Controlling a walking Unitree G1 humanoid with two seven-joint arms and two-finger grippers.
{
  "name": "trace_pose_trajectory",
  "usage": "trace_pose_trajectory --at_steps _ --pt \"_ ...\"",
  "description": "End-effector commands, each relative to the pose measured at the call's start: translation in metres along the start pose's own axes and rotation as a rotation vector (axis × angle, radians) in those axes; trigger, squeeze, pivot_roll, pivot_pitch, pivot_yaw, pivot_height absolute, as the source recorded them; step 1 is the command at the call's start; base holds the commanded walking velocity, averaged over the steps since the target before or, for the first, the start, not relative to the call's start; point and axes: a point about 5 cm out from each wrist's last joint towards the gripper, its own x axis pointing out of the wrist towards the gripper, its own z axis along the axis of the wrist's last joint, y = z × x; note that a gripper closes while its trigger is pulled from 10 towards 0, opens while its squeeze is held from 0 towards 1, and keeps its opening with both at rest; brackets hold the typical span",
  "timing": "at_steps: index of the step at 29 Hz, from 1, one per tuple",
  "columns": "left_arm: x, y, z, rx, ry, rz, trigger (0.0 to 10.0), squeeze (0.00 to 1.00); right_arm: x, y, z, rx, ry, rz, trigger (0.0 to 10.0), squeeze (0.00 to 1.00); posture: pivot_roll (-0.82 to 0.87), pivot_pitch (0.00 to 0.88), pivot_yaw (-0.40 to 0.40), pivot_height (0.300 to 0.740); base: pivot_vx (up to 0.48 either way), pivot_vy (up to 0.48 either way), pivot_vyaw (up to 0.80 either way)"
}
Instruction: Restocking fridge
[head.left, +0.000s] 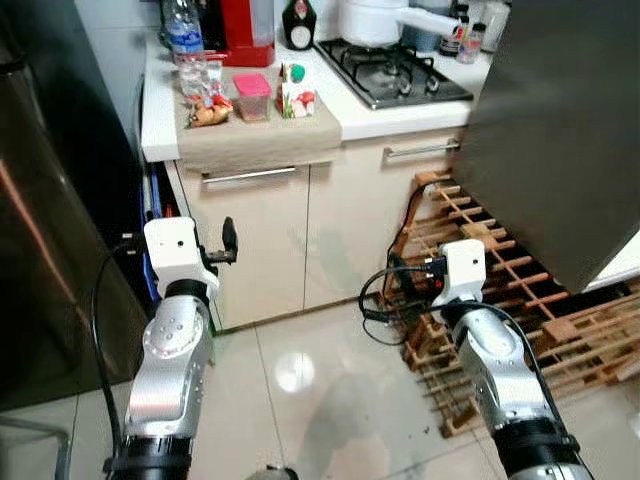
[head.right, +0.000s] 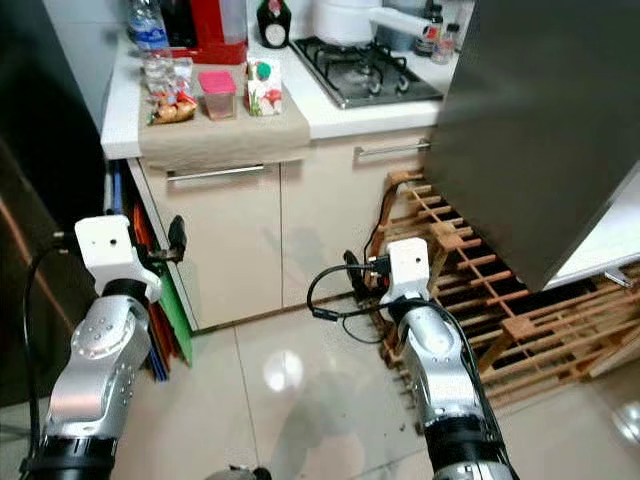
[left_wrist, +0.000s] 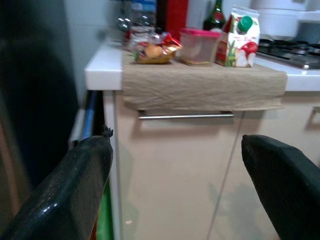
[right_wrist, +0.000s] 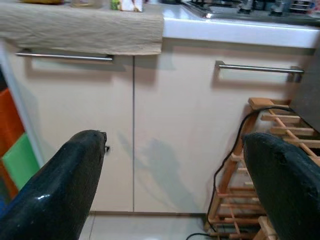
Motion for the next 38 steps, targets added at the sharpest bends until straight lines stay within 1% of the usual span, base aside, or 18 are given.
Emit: trace_pose_trajectory --at_steps 1,7,10,11,15,16,17,19,20,21,23,24,25,29,33,34,35,38 --pt "0.001 -0.004 -0.002 0.021 0.014 0.002 10.0 0.0 0.0 -0.004 0.004 -0.005 -0.015 -0.013 10.0 0.04 -0.05 0.0 0.006 0.74 0.0 -0.435 0.43" --pt "0.0 -0.003 -0.002 0.014 0.01 0.016 10.0 0.0 0.0 -0.004 0.004 -0.004 -0.016 -0.012 10.0 0.07 -0.05 0.0 0.002 0.74 0.0 -0.432 0.43" --pt "-0.002 0.006 -0.003 0.011 0.014 0.024 10.0 0.0 0.0 -0.005 0.004 -0.019 -0.016 -0.018 10.0 0.08 -0.04 0.0 0.002 0.74 0.0 -0.426 0.43" --pt "-0.01 0.022 -0.005 0.054 0.018 0.023 10.0 0.0 -0.002 -0.009 0.006 -0.024 -0.026 -0.044 10.0 0.09 -0.04 0.0 0.002 0.74 0.0 0.0 0.44" --pt "-0.031 0.048 -0.019 0.08 0.079 -0.018 10.0 0.0 -0.011 -0.014 0.004 -0.03 -0.025 -0.063 10.0 0.11 -0.02 0.0 -0.009 0.74 0.0 0.0 0.43" --pt "-0.04 0.051 -0.024 0.076 0.111 -0.044 10.0 0.0 -0.015 -0.015 0.002 -0.035 -0.017 -0.061 10.0 0.12 -0.02 0.0 -0.011 0.74 0.0 0.0 0.43" --pt "-0.054 0.048 -0.033 0.123 0.167 -0.118 10.0 0.0 -0.023 -0.016 -0.003 -0.042 0.002 -0.061 10.0 0.12 -0.01 0.0 -0.016 0.74 0.0 0.0 0.43" --pt "-0.065 0.039 -0.04 0.185 0.209 -0.196 10.0 0.0 -0.027 -0.016 -0.006 -0.044 0.012 -0.063 10.0 0.11 -0.01 0.0 -0.022 0.74 0.0 0.0 0.43" --pt "-0.065 0.039 -0.04 0.185 0.209 -0.196 10.0 0.0 -0.027 -0.016 -0.006 -0.044 0.012 -0.063 10.0 0.11 -0.01 0.0 -0.022 0.74 0.0 0.0 0.43" --pt "-0.066 0.034 -0.04 0.163 0.199 -0.198 10.0 0.0 -0.028 -0.016 -0.009 -0.051 0.029 -0.07 10.0 0.0 -0.01 0.0 -0.025 0.74 0.0 0.0 0.0" --pt "-0.059 0.025 -0.035 0.117 0.165 -0.179 10.0 0.0 -0.025 -0.014 -0.014 -0.054 0.056 -0.084 10.0 0.0 -0.01 0.0 -0.027 0.74 0.0 0.0 0.0" --pt "-0.048 0.018 -0.027 0.1 0.125 -0.163 10.0 0.0 -0.019 -0.009 -0.012 -0.042 0.048 -0.084 10.0 0.0 -0.01 0.0 -0.025 0.74 0.0 0.0 0.0" --pt "-0.044 0.015 -0.022 0.101 0.101 -0.166 10.0 0.0 -0.016 -0.008 -0.009 -0.037 0.037 -0.084 10.0 0.0 -0.01 0.0 -0.025 0.74 0.0 0.0 0.0" --pt "-0.035 0.014 -0.007 0.07 0.04 -0.167 10.0 0.0 -0.011 -0.007 0.0 -0.01 -0.009 -0.086 10.0 0.0 -0.01 0.0 -0.012 0.74 0.0 0.0 0.0" --pt "-0.031 0.014 -0.004 0.083 0.023 -0.165 10.0 0.0 -0.01 -0.007 0.004 -0.027 -0.032 -0.077 10.0 0.0 -0.01 0.0 -0.008 0.74 0.0 0.0 0.34" --pt "-0.029 0.012 -0.003 0.095 0.017 -0.171 10.0 0.0 -0.009 -0.007 0.005 -0.026 -0.033 -0.082 10.0 0.0 -0.01 0.0 -0.008 0.74 0.0 0.0 0.62" --pt "-0.024 0.004 0.004 0.052 -0.007 -0.238 10.0 0.0 -0.008 -0.008 0.005 -0.025 -0.035 -0.093 10.0 0.0 -0.01 0.0 -0.01 0.74 0.0 0.0 0.59" --pt "-0.02 0.003 0.009 0.042 -0.024 -0.241 10.0 0.0 -0.008 -0.008 0.006 -0.027 -0.043 -0.091 10.0 0.0 -0.01 0.0 -0.011 0.74 0.0 0.0 0.57"
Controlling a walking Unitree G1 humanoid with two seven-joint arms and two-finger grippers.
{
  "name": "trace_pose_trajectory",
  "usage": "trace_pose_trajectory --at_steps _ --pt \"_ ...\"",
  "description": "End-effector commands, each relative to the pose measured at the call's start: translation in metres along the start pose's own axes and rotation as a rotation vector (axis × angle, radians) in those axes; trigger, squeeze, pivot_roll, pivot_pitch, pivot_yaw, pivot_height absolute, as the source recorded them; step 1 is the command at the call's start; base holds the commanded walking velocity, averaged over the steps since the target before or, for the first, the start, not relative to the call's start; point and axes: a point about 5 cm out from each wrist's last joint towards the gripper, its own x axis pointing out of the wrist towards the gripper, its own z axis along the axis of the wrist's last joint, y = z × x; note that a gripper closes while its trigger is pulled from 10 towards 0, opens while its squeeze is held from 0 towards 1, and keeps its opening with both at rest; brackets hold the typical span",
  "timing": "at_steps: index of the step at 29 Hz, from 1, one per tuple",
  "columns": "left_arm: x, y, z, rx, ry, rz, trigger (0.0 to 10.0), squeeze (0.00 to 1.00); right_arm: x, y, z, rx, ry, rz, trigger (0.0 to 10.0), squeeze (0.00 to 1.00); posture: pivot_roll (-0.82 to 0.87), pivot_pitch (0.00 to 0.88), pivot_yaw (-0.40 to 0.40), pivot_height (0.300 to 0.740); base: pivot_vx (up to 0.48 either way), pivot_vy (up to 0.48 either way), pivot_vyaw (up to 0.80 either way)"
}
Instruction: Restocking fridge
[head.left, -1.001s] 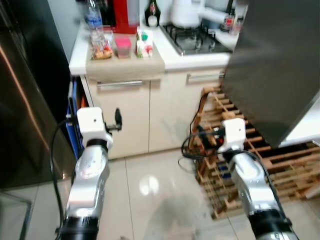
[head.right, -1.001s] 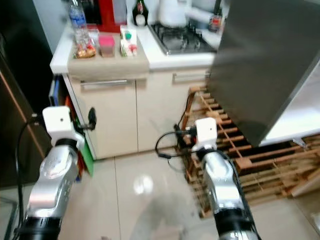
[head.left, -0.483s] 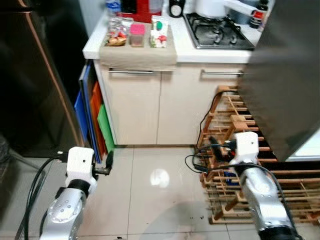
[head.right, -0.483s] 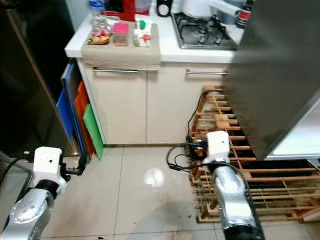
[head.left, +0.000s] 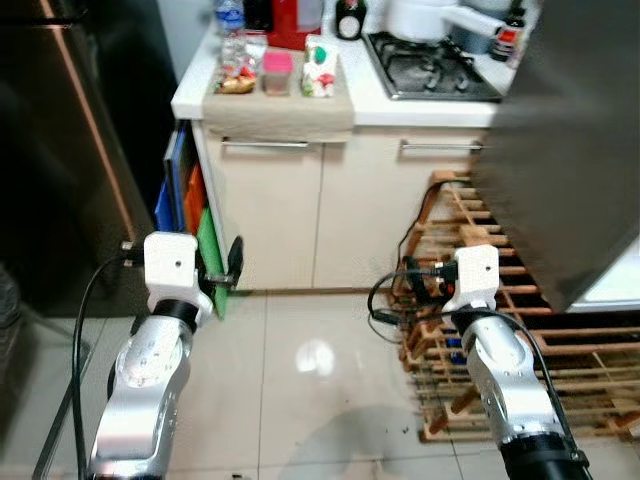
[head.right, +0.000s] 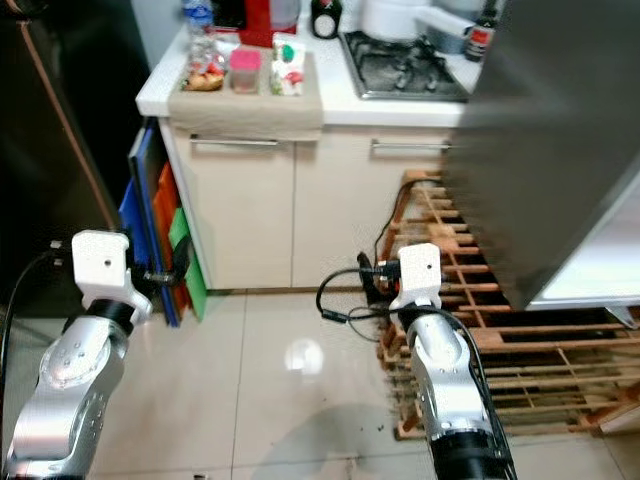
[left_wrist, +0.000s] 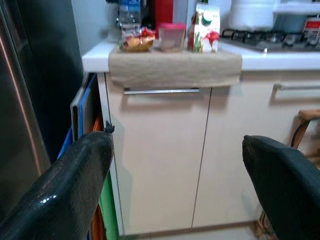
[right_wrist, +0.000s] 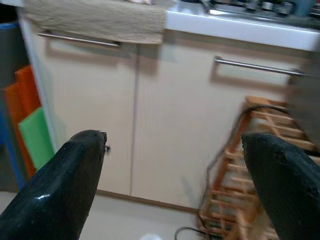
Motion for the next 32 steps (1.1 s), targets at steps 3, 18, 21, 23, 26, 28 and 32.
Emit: trace_pose_trajectory --at_steps 3,18,21,23,26,28,32 --pt "0.004 0.004 0.003 -0.007 -0.009 0.033 10.0 0.0 0.002 -0.001 0.004 0.003 -0.031 -0.003 10.0 0.13 -0.01 0.0 -0.011 0.74 0.0 0.0 0.52" --pt "0.014 0.007 0.003 -0.022 -0.006 0.089 10.0 0.0 0.008 -0.006 0.004 0.042 -0.03 -0.07 10.0 0.0 -0.01 0.0 -0.003 0.74 0.434 0.0 0.11" --pt "0.017 0.008 0.005 -0.01 -0.018 0.092 10.0 0.0 0.01 -0.006 0.004 0.036 -0.03 -0.069 10.0 0.0 -0.01 0.0 -0.004 0.74 0.465 0.0 0.0" --pt "0.019 0.009 0.007 -0.008 -0.029 0.095 10.0 0.0 0.011 -0.004 0.005 0.035 -0.033 -0.063 10.0 0.0 -0.01 0.0 -0.004 0.74 0.465 0.0 0.0" --pt "0.021 0.009 0.009 -0.008 -0.036 0.099 10.0 0.0 0.012 -0.002 0.007 0.029 -0.044 -0.039 10.0 0.0 -0.01 0.0 -0.008 0.74 0.465 0.0 0.14" --pt "0.021 0.009 0.009 -0.008 -0.04 0.1 10.0 0.0 0.013 -0.001 0.009 0.024 -0.049 -0.03 10.0 0.0 -0.01 0.0 -0.009 0.74 0.465 0.0 0.67" --pt "0.022 0.007 0.011 0.007 -0.057 0.088 10.0 0.0 0.015 -0.002 0.009 0.016 -0.049 -0.041 10.0 0.0 -0.01 0.0 -0.012 0.74 0.465 0.0 0.33"
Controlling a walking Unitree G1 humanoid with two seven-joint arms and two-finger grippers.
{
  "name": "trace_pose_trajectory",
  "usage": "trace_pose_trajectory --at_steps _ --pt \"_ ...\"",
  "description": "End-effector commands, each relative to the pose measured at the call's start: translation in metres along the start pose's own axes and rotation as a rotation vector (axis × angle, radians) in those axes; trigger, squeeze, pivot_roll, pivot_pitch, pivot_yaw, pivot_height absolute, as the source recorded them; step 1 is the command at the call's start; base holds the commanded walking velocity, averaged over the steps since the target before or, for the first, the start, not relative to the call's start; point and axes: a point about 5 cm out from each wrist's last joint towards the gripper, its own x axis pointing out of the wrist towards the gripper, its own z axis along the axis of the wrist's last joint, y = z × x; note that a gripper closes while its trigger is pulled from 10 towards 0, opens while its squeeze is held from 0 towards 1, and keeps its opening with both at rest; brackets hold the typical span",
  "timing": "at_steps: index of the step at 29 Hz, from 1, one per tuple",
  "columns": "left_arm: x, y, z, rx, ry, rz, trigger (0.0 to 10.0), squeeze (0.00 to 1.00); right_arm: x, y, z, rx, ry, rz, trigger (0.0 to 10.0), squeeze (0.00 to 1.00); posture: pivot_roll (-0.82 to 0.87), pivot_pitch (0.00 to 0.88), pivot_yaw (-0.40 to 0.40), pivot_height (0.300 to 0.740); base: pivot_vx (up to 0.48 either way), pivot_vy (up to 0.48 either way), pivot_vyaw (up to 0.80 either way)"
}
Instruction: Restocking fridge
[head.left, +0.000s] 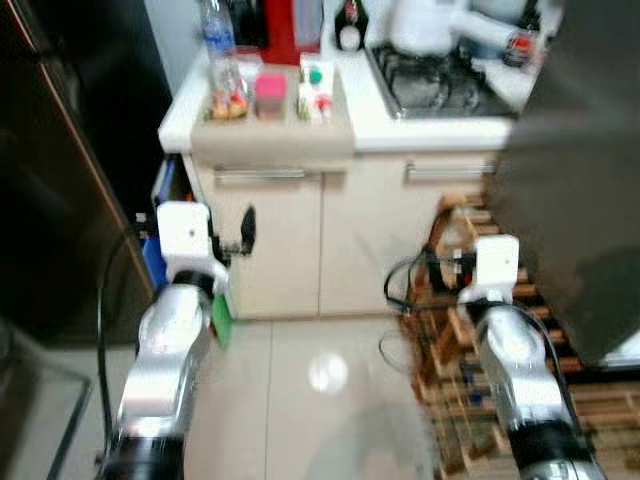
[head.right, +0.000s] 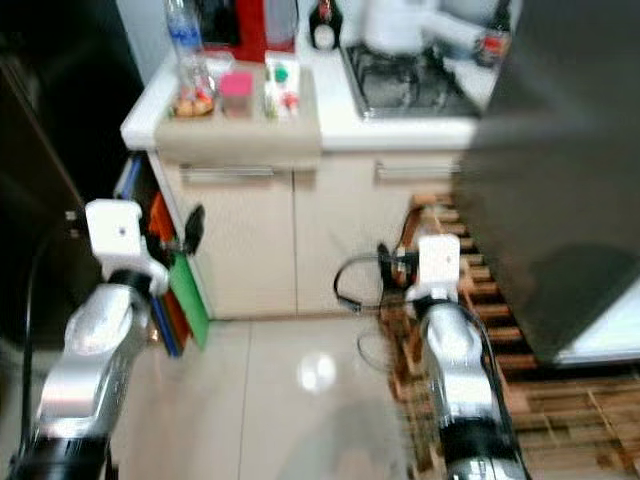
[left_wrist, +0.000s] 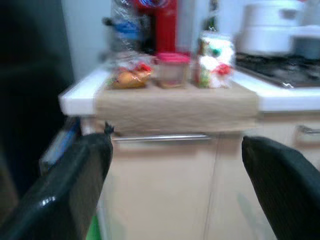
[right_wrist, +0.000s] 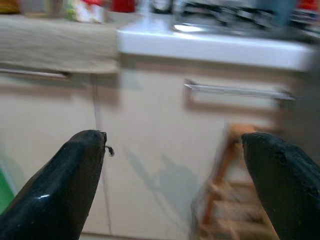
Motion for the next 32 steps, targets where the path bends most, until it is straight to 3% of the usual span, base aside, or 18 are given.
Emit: trace_pose_trajectory --at_steps 1,9,16,23,26,27,29,31,32 --pt "-0.001 0.009 0.0 0.019 -0.001 0.031 10.0 0.0 0.007 0.012 0.008 -0.004 -0.033 0.035 10.0 0.0 -0.01 0.0 -0.012 0.74 0.465 0.0 0.0" --pt "0.004 0.006 0.021 0.059 -0.114 0.001 10.0 0.0 0.01 0.015 0.018 -0.028 -0.082 0.038 10.0 0.0 0.0 0.0 -0.007 0.74 0.465 0.0 0.0" --pt "0.003 0.009 0.014 0.013 -0.087 0.028 10.0 0.0 0.009 0.016 0.013 -0.022 -0.069 0.046 10.0 0.0 -0.01 0.0 -0.005 0.74 0.463 0.0 0.07" --pt "0.004 0.007 0.021 0.044 -0.123 0.002 10.0 0.0 0.008 0.014 0.017 -0.043 -0.087 0.018 10.0 0.0 -0.01 0.0 -0.009 0.74 0.452 0.0 0.35" --pt "0.006 0.003 0.031 0.074 -0.167 -0.043 10.0 0.0 0.013 0.011 0.034 -0.093 -0.158 -0.004 10.0 0.0 -0.01 0.0 -0.009 0.74 0.45 0.0 0.0" --pt "0.008 0.0 0.038 0.082 -0.194 -0.075 10.0 0.0 0.016 0.01 0.051 -0.117 -0.218 -0.017 10.0 0.0 -0.01 0.0 -0.01 0.74 0.45 0.0 0.0" --pt "0.009 -0.001 0.042 0.086 -0.207 -0.086 10.0 0.0 0.019 0.01 0.061 -0.113 -0.251 -0.022 10.0 0.0 0.0 0.0 -0.01 0.74 0.454 0.0 0.0" --pt "0.013 -0.005 0.05 0.099 -0.229 -0.122 10.0 0.0 0.024 0.009 0.085 -0.12 -0.333 -0.043 10.0 0.0 0.0 0.0 -0.009 0.74 0.454 0.0 0.0" --pt "0.013 -0.005 0.05 0.099 -0.229 -0.122 10.0 0.0 0.024 0.009 0.085 -0.12 -0.333 -0.043 10.0 0.0 0.0 0.0 -0.009 0.74 0.454 0.0 0.0"
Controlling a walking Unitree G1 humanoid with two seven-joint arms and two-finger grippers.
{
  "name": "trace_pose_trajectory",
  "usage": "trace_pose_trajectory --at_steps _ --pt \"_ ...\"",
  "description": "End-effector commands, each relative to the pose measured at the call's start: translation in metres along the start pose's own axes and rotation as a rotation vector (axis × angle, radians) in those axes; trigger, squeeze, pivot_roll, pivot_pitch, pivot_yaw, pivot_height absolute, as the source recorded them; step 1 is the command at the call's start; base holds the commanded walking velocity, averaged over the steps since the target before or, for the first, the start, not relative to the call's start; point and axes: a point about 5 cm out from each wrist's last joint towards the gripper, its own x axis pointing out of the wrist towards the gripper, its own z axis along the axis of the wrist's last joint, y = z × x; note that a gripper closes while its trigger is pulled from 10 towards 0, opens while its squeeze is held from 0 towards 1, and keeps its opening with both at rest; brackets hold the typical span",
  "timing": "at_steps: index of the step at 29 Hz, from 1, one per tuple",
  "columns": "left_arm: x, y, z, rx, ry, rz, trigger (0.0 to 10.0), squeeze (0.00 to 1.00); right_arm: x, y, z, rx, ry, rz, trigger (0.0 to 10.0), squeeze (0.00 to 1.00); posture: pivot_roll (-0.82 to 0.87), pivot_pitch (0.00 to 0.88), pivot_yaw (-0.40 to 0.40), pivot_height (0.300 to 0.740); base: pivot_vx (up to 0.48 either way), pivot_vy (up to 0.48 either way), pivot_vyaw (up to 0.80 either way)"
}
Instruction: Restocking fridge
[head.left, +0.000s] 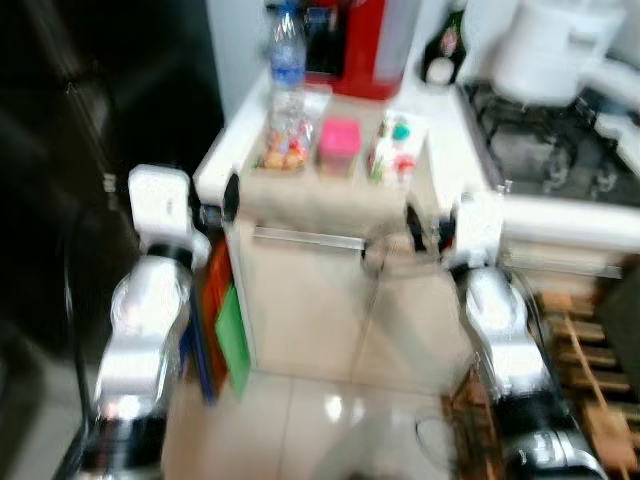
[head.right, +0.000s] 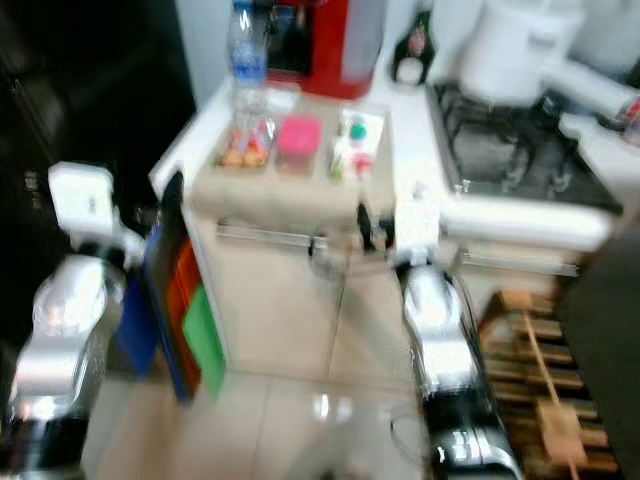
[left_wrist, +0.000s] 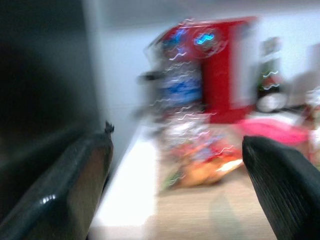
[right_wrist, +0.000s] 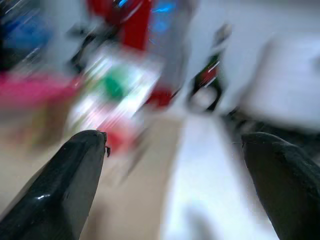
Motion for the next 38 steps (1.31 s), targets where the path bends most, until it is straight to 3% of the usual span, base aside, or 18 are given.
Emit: trace_pose_trajectory --at_steps 1,3,4,5,6,9,12,15,19,20,22,23,29,32,38 --pt "0.002 0.005 0.008 0.02 -0.024 -0.015 10.0 0.0 0.011 0.001 0.023 0.007 -0.087 -0.014 10.0 0.0 0.0 0.0 -0.006 0.74 0.472 0.0 0.0" --pt "0.007 -0.001 0.017 0.017 -0.057 -0.06 10.0 0.0 0.028 -0.002 0.052 0.04 -0.175 -0.029 10.0 0.0 0.0 0.0 0.0 0.74 0.48 0.0 0.0" --pt "0.009 -0.006 0.025 0.003 -0.085 -0.088 10.0 0.0 0.042 -0.003 0.081 0.079 -0.262 -0.03 10.0 0.0 0.0 0.0 0.003 0.74 0.48 0.0 0.0" --pt "0.01 -0.008 0.028 0.0 -0.093 -0.092 10.0 0.0 0.049 -0.002 0.095 0.091 -0.298 -0.019 10.0 0.0 0.0 0.0 0.003 0.74 0.48 0.0 0.0" --pt "0.01 -0.008 0.028 0.0 -0.093 -0.092 10.0 0.0 0.049 -0.002 0.095 0.091 -0.298 -0.019 10.0 0.0 0.0 0.0 0.003 0.74 0.48 0.0 0.0" --pt "0.01 -0.011 0.034 0.025 -0.114 -0.096 10.0 0.0 0.064 0.0 0.135 0.109 -0.402 0.009 10.0 0.0 0.01 0.0 0.0 0.74 0.0 0.0 0.0" --pt "0.009 -0.016 0.034 -0.005 -0.107 -0.128 10.0 0.0 0.075 0.003 0.152 0.127 -0.41 0.033 10.0 0.0 0.02 0.0 -0.011 0.74 0.0 0.0 0.0" --pt "0.007 -0.022 0.032 -0.045 -0.077 -0.172 10.0 0.0 0.092 0.002 0.132 0.222 -0.241 -0.011 10.0 0.0 0.04 0.0 -0.024 0.74 0.0 0.0 0.0" --pt "0.006 -0.022 0.03 -0.056 -0.058 -0.178 10.0 0.0 0.095 0.002 0.112 0.203 -0.152 -0.055 10.0 0.0 0.05 0.0 -0.024 0.74 0.0 0.0 0.0" --pt "0.005 -0.021 0.029 -0.059 -0.051 -0.173 10.0 0.0 0.096 0.004 0.105 0.213 -0.117 -0.053 10.0 0.72 0.05 0.0 -0.024 0.74 0.0 0.0 0.0" --pt "0.005 -0.019 0.029 -0.062 -0.046 -0.169 10.0 0.0 0.097 0.006 0.101 0.222 -0.094 -0.049 10.0 0.72 0.05 0.0 -0.024 0.74 0.0 0.0 0.0" --pt "0.005 -0.018 0.029 -0.062 -0.045 -0.167 10.0 0.0 0.097 0.008 0.098 0.251 -0.076 -0.043 10.0 1.0 0.05 0.0 -0.025 0.74 0.0 0.0 0.0" --pt "0.004 -0.016 0.03 -0.062 -0.042 -0.162 10.0 0.0 0.096 0.012 0.093 0.277 -0.045 -0.044 10.0 1.0 0.05 0.0 -0.027 0.74 0.0 0.0 0.0" --pt "0.004 -0.016 0.029 -0.076 -0.028 -0.167 10.0 0.0 0.09 0.007 0.086 0.186 -0.023 -0.13 10.0 1.0 0.04 0.0 -0.025 0.74 0.0 0.0 0.0" --pt "0.004 -0.017 0.027 -0.082 -0.017 -0.176 10.0 0.0 0.09 0.012 0.073 0.219 0.029 -0.114 10.0 1.0 0.04 0.0 -0.024 0.74 0.0 0.0 0.0"
